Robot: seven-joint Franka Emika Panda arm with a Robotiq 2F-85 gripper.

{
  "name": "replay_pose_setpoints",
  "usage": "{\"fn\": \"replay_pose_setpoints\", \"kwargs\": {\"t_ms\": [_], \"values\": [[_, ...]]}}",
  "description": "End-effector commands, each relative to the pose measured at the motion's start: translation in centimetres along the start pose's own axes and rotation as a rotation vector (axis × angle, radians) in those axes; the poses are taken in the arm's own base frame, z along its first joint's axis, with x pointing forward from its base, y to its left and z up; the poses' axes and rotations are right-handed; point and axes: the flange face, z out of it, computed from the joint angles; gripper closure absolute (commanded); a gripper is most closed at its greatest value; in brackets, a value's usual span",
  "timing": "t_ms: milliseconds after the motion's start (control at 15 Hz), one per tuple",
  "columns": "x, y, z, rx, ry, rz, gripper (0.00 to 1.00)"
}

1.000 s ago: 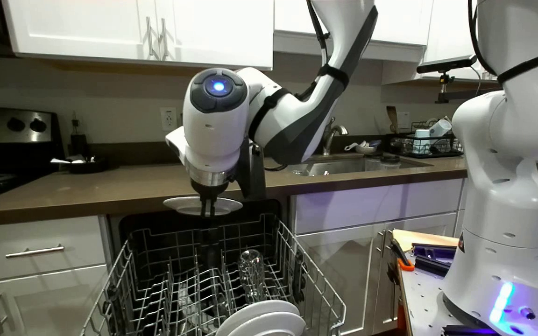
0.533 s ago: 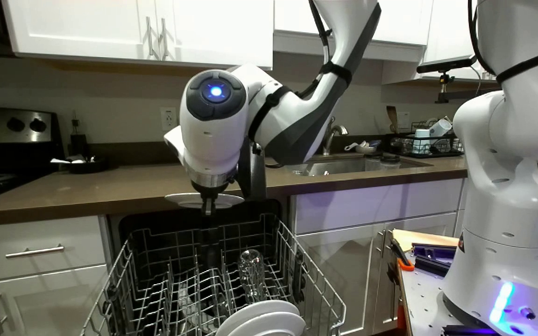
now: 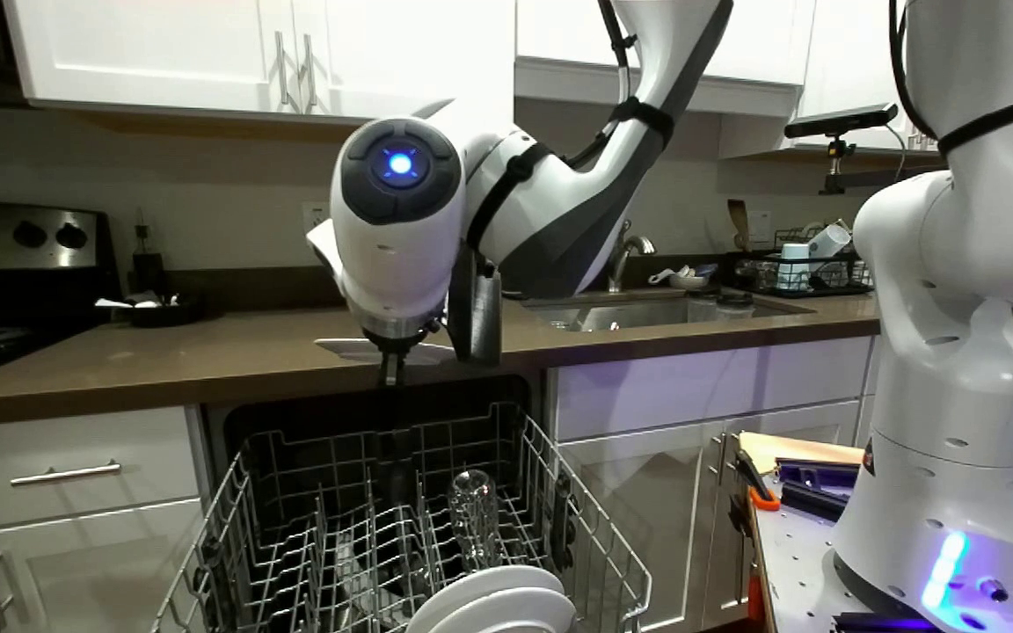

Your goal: Remove a plate from the dishwasher and put it on the counter

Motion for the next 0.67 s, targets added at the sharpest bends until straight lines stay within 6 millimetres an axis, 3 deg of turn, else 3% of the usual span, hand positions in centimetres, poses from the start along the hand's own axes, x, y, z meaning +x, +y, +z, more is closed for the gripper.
{"fn": "replay_pose_setpoints", "kwargs": {"t_ms": [0, 600], "values": [[-0.2, 1.6, -0.8, -0.074, 0.025, 0.023, 0.93], [0.4, 3.3, 3.3, -0.114, -0.022, 0.049, 0.93]]}}
